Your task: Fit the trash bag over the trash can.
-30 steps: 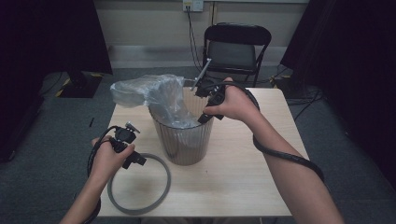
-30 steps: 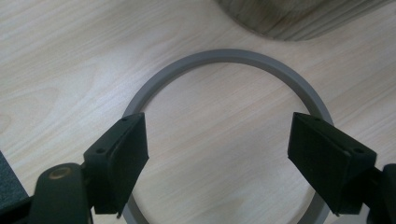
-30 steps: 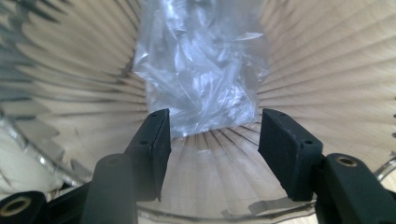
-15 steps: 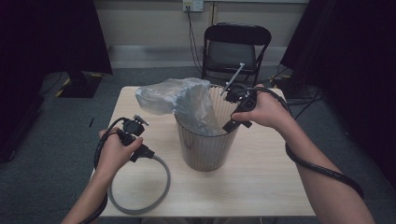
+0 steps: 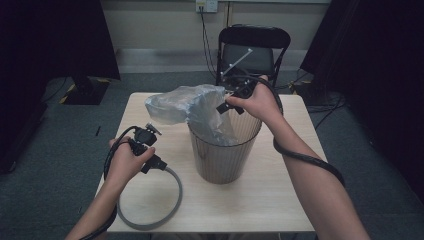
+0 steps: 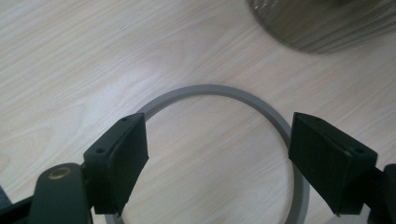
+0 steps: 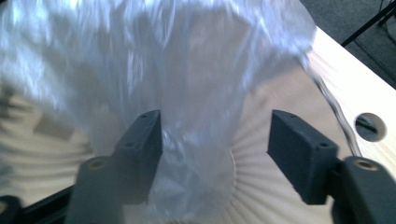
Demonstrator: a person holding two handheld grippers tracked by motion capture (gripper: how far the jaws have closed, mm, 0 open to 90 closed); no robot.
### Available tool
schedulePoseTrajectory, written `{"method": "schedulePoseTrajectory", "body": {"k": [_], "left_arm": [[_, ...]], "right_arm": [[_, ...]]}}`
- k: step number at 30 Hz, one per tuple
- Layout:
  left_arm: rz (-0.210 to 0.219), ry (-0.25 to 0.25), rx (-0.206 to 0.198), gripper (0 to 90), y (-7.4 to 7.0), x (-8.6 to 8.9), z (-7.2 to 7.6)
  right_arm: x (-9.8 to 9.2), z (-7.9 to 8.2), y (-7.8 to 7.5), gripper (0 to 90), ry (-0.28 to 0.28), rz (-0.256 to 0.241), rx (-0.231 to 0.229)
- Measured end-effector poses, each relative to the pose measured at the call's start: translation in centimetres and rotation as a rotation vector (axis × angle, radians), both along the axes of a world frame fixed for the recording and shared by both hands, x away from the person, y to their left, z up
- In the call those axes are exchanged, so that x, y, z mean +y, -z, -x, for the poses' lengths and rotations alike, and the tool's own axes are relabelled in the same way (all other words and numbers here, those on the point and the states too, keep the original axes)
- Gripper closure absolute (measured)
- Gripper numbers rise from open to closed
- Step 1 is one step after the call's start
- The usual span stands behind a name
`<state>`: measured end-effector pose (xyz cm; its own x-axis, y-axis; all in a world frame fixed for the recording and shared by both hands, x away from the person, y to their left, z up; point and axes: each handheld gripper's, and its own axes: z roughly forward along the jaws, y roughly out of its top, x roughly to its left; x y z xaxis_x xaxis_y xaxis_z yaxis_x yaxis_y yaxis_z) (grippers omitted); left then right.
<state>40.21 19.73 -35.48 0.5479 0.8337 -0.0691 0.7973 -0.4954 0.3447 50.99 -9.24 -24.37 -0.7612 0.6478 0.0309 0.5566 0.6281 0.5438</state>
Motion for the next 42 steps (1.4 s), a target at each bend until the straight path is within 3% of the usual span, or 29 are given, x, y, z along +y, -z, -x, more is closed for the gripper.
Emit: {"method": "schedulePoseTrajectory", "body": {"k": [3, 6, 8, 10, 17, 20, 27, 30, 35, 42], "left_arm": [[0.005, 0.002, -0.004, 20.5, -0.1, 0.5, 0.1], [0.011, 0.0, -0.004, 20.4, -0.1, 0.8, 0.1], [0.016, -0.004, -0.001, 19.9, -0.3, 1.1, 0.1], [0.018, -0.011, -0.007, 19.9, -0.7, 1.2, 0.1], [0.043, -0.027, -0.053, 20.7, -2.9, 0.9, -0.3], [0.061, -0.007, -0.065, 20.2, -4.0, 0.3, -0.5], [0.073, 0.009, -0.089, 19.4, -6.7, -1.5, -0.8], [0.068, 0.015, -0.095, 19.3, -7.8, -2.3, -1.1], [0.058, 0.039, -0.065, 19.3, -9.0, -3.3, -1.8], [0.011, 0.052, 0.028, 19.7, -10.0, -4.1, -3.0]], "right_arm": [[1.2, -0.5, 0.3, 43.4, 0.004, -0.002, -0.002], [2.1, -0.8, 0.8, 58.3, 0.003, -0.002, 0.016], [2.2, -0.8, 0.9, 78.3, -0.009, -0.008, 0.013], [2.1, -0.8, 0.9, 87.1, -0.017, -0.014, 0.028], [0.2, 0.3, 1.2, 90.0, -0.056, 0.071, 0.068], [-0.6, 1.1, 1.5, 90.0, -0.073, 0.114, 0.072], [-1.9, 2.5, 2.3, 90.0, -0.109, 0.167, 0.139], [-2.0, 3.0, 2.4, 90.0, -0.116, 0.161, 0.148], [-1.8, 3.1, 2.5, 90.0, -0.129, 0.18, 0.152], [-1.8, 2.8, 2.6, 90.0, -0.135, 0.182, 0.177]]}}
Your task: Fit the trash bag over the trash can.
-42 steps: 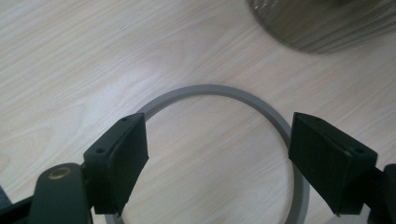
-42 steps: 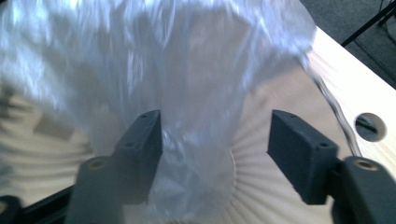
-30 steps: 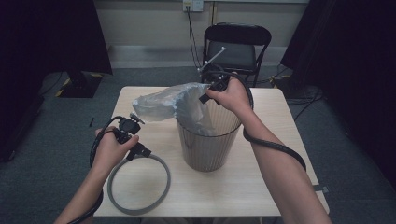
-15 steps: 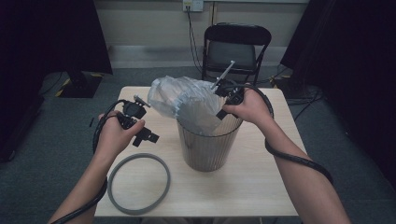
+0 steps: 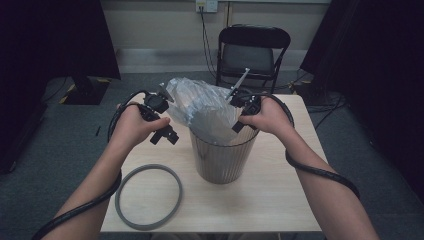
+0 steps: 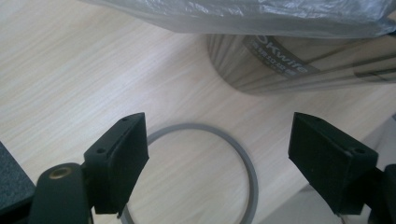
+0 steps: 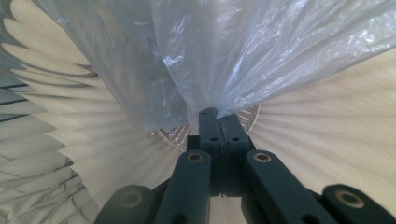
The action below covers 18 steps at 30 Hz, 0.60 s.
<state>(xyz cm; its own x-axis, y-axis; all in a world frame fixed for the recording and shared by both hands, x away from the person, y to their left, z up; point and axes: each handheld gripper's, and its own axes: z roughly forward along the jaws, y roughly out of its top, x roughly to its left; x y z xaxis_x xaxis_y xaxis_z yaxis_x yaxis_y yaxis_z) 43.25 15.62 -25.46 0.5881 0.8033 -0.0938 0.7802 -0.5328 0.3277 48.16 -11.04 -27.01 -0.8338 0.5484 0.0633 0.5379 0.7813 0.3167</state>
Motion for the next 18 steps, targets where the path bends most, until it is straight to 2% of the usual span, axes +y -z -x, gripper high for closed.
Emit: {"method": "schedulePoseTrajectory", "body": {"k": [4, 5, 6, 10, 13, 16, 18], "left_arm": [[-0.019, -0.01, 0.029, 19.8, -1.1, 0.2, -0.7], [-0.014, -0.029, 0.035, 19.9, -1.5, 0.1, -0.8], [-0.007, -0.028, 0.036, 20.8, -1.9, 0.2, -1.0], [-0.003, -0.021, 0.004, 22.0, -3.5, -0.4, -1.4], [0.031, -0.028, -0.018, 22.7, -4.6, -1.1, -1.8], [0.044, -0.02, -0.03, 23.2, -5.2, -1.8, -2.2], [0.073, -0.022, -0.047, 29.2, -5.4, -2.3, -2.6]], "right_arm": [[0.1, 0.0, 0.1, 90.0, 0.001, 0.003, 0.007], [0.1, 0.0, 0.1, 90.0, -0.004, 0.009, 0.01], [0.2, -0.1, 0.1, 90.0, -0.002, 0.011, 0.013], [0.1, -0.1, 0.1, 90.0, 0.002, -0.001, 0.017], [0.0, 0.0, 0.0, 90.0, 0.005, -0.006, 0.02], [0.1, 0.0, 0.0, 89.8, 0.008, -0.005, 0.017], [0.1, 0.1, -0.1, 89.8, 0.01, -0.009, 0.029]]}}
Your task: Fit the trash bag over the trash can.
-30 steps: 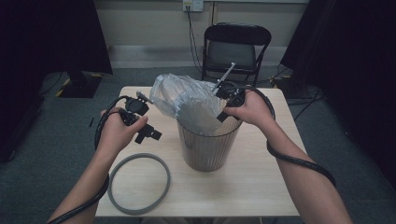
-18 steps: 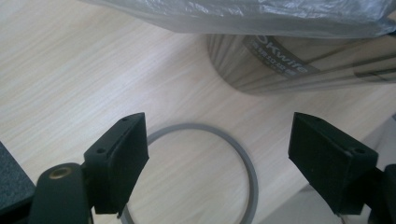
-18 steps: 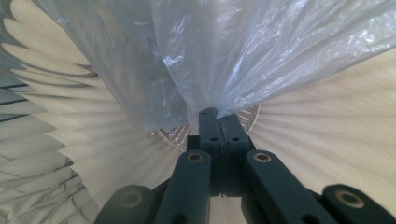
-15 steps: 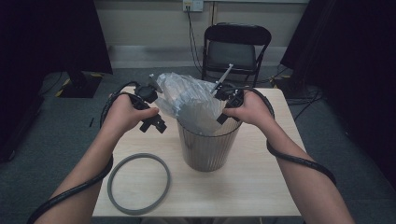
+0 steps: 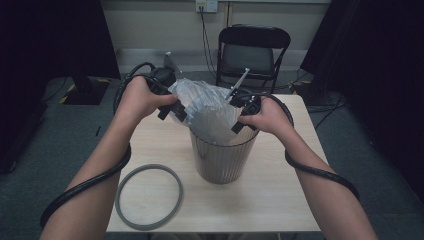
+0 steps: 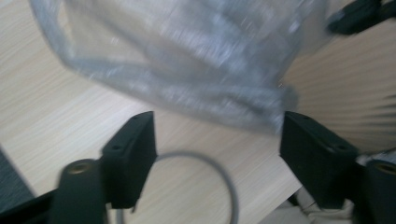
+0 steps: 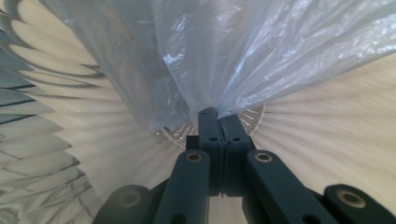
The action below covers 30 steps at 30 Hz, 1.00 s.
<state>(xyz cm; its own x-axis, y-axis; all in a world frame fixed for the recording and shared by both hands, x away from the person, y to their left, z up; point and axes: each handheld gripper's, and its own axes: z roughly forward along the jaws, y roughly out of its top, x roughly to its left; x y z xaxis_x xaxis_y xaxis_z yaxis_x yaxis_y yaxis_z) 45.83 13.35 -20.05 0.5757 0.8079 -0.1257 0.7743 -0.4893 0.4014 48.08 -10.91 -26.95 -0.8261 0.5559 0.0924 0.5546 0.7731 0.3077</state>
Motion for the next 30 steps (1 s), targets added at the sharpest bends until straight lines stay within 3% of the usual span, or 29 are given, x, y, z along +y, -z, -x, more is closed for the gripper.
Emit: {"method": "schedulePoseTrajectory", "body": {"k": [1, 5, 8, 13, 14, 15, 17, 19, 24, 27, 30], "left_arm": [[-0.004, -0.012, -0.015, 30.6, 0.0, -0.3, -0.2], [0.023, -0.018, -0.01, 31.8, 0.5, -1.1, -1.1], [0.032, -0.02, -0.026, 41.9, 0.9, -1.7, -1.5], [0.061, -0.035, 0.003, 54.4, 1.7, -2.5, -1.7], [0.037, -0.03, 0.003, 61.0, 1.8, -2.6, -1.7], [0.04, -0.045, -0.004, 61.3, 1.8, -2.9, -1.6], [0.003, -0.04, -0.025, 68.9, 1.6, -2.9, -1.6], [0.01, -0.045, -0.041, 73.0, 1.3, -2.9, -1.4], [0.053, -0.034, -0.085, 81.1, 0.3, -3.1, -0.3], [0.111, 0.011, -0.079, 82.2, 0.1, -3.6, 0.6], [0.124, 0.063, -0.066, 83.3, 0.5, -4.3, 1.1]], "right_arm": [[0.0, 0.0, 0.0, 89.7, 0.001, -0.001, -0.002], [-0.3, 0.0, -0.1, 89.0, -0.005, -0.021, -0.004], [-0.4, -0.1, -0.1, 88.9, -0.006, -0.04, 0.009], [-0.4, -0.3, 0.1, 88.4, -0.007, -0.044, 0.009], [-0.4, -0.3, 0.1, 88.4, -0.005, -0.044, 0.009], [-0.4, -0.3, 0.1, 88.3, -0.01, -0.046, 0.013], [-0.5, -0.3, 0.1, 87.0, -0.006, -0.058, 0.01], [-0.6, -0.2, 0.0, 84.7, -0.005, -0.074, 0.008], [-1.1, 0.0, -1.0, 62.9, 0.029, -0.128, -0.057], [-1.8, -0.1, -2.0, 50.3, 0.046, -0.162, -0.11], [-2.4, -0.1, -3.2, 43.6, 0.069, -0.206, -0.15]]}}
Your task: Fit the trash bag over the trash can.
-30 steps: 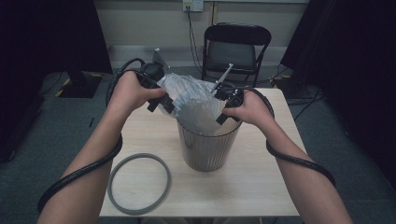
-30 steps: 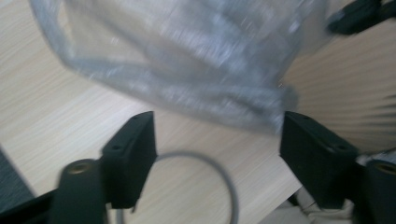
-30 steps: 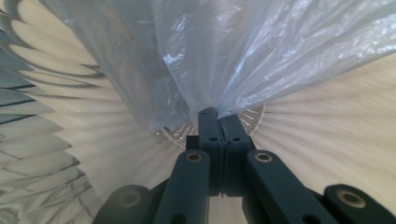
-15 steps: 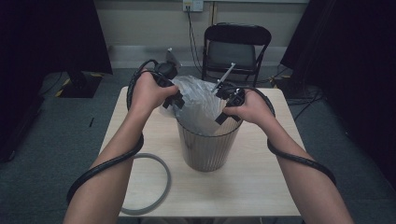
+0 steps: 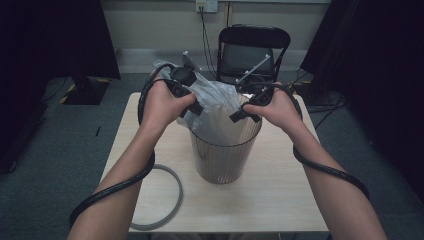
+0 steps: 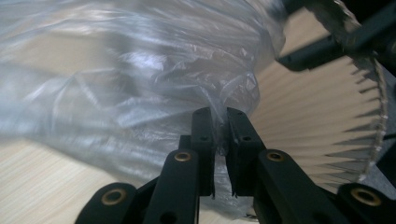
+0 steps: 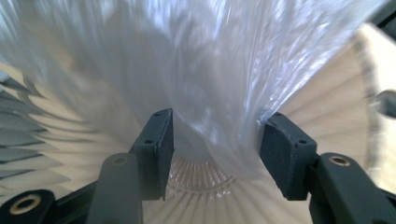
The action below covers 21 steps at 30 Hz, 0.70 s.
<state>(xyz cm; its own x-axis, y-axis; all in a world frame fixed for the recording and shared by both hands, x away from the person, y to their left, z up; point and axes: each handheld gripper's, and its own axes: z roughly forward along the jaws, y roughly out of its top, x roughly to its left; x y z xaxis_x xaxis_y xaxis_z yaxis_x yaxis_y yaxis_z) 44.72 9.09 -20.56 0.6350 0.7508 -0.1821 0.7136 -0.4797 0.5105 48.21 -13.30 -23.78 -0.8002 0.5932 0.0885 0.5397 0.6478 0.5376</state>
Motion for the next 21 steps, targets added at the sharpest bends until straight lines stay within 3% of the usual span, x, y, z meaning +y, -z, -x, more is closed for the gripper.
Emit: {"method": "schedulePoseTrajectory", "body": {"k": [5, 10, 13, 16, 18, 19, 21], "left_arm": [[0.012, 0.025, 0.02, 84.6, 1.3, -0.8, 0.3], [0.008, 0.049, 0.029, 85.3, 2.2, -1.4, 0.3], [0.032, 0.062, 0.041, 85.7, 2.7, -1.8, 0.3], [0.035, 0.065, 0.038, 85.4, 3.1, -2.1, 0.4], [0.02, 0.069, 0.017, 83.4, 3.0, -2.0, 0.5], [0.026, 0.07, 0.001, 78.7, 2.9, -1.9, 0.5], [0.053, 0.054, -0.021, 68.7, 2.5, -1.5, 0.6]], "right_arm": [[0.4, 0.0, -1.7, 39.5, 0.02, -0.034, -0.034], [2.0, -0.2, -2.3, 34.8, 0.016, -0.076, -0.07], [3.1, -0.5, -2.2, 35.2, 0.019, -0.083, -0.084], [4.1, -0.8, -1.3, 46.2, 0.015, -0.051, -0.056], [4.5, -1.1, -0.5, 61.1, -0.001, -0.042, -0.028], [4.5, -1.2, -0.1, 73.0, -0.012, -0.038, -0.014], [4.5, -1.2, 0.7, 82.0, -0.024, -0.004, 0.03]]}}
